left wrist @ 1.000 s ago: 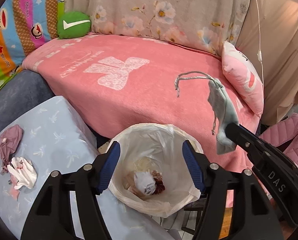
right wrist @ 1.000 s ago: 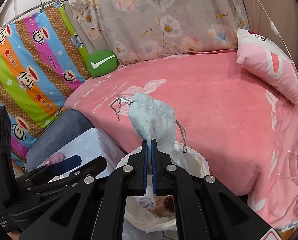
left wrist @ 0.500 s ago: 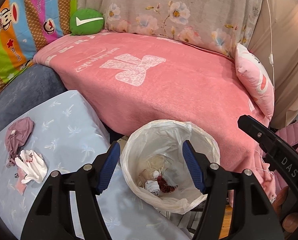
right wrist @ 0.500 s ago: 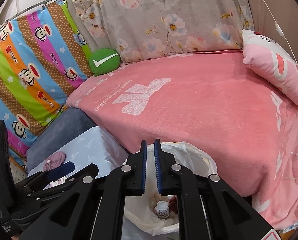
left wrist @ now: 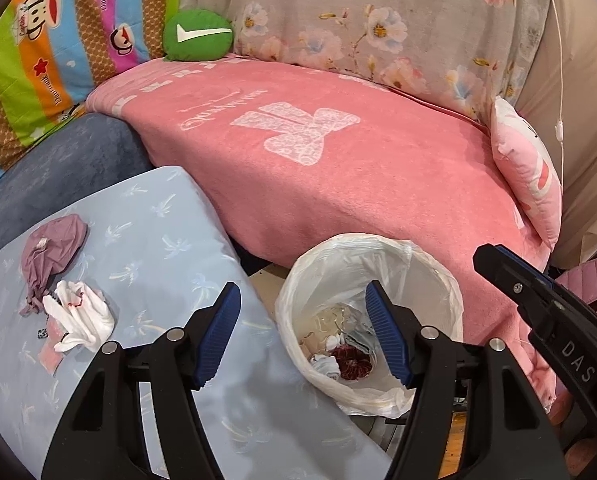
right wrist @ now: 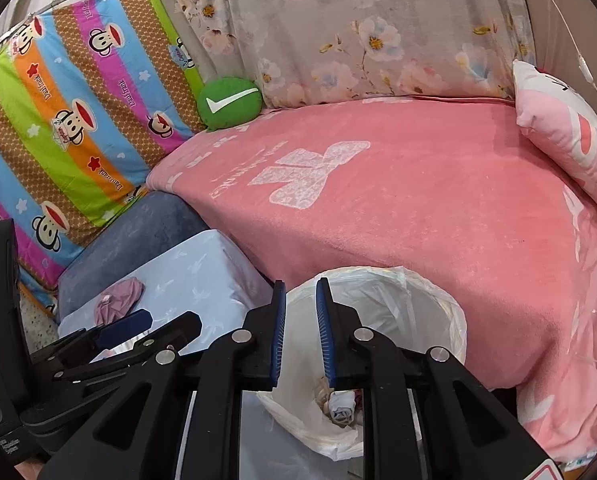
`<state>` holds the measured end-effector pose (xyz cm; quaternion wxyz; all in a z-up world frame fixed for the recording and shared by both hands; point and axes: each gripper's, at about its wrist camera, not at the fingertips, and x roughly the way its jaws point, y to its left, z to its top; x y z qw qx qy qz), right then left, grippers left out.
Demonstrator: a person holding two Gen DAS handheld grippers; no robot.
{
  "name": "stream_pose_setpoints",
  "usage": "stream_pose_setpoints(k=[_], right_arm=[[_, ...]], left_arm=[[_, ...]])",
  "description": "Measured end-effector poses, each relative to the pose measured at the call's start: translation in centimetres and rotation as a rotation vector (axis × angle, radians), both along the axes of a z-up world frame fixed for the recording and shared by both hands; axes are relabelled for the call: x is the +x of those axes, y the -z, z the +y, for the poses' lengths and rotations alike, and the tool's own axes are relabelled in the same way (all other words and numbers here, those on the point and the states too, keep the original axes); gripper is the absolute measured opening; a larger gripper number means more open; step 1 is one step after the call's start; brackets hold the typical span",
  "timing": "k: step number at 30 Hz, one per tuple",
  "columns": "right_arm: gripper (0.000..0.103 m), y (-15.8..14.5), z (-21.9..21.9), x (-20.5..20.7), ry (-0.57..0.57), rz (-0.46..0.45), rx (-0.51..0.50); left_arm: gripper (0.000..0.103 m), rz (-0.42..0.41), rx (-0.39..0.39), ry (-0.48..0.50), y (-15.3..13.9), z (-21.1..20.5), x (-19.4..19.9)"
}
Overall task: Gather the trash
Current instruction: 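Move both tools back over the pink mesh sock and white socks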
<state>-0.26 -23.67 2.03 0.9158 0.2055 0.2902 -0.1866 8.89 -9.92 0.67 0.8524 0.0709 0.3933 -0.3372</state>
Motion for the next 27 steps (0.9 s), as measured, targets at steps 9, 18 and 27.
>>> stream_pose_setpoints(k=[9, 18, 27], right_arm=[[0.026, 0.6, 3.0, 2.0, -0.057, 0.028, -0.01], [0.028, 1.5, 7.7, 5.3, -0.149, 0.063, -0.015], [0.028, 3.8, 14.4, 8.8, -0.279, 0.122, -0.016]], left_arm=[[0.063, 0.033, -0.01, -0.069, 1.0, 3.5, 1.7], [0.073, 0.051, -0.003, -0.18, 2.4, 8.4, 3.7], [0.073, 0.065, 0.03, -0.3, 4.3, 15.0, 5.8]])
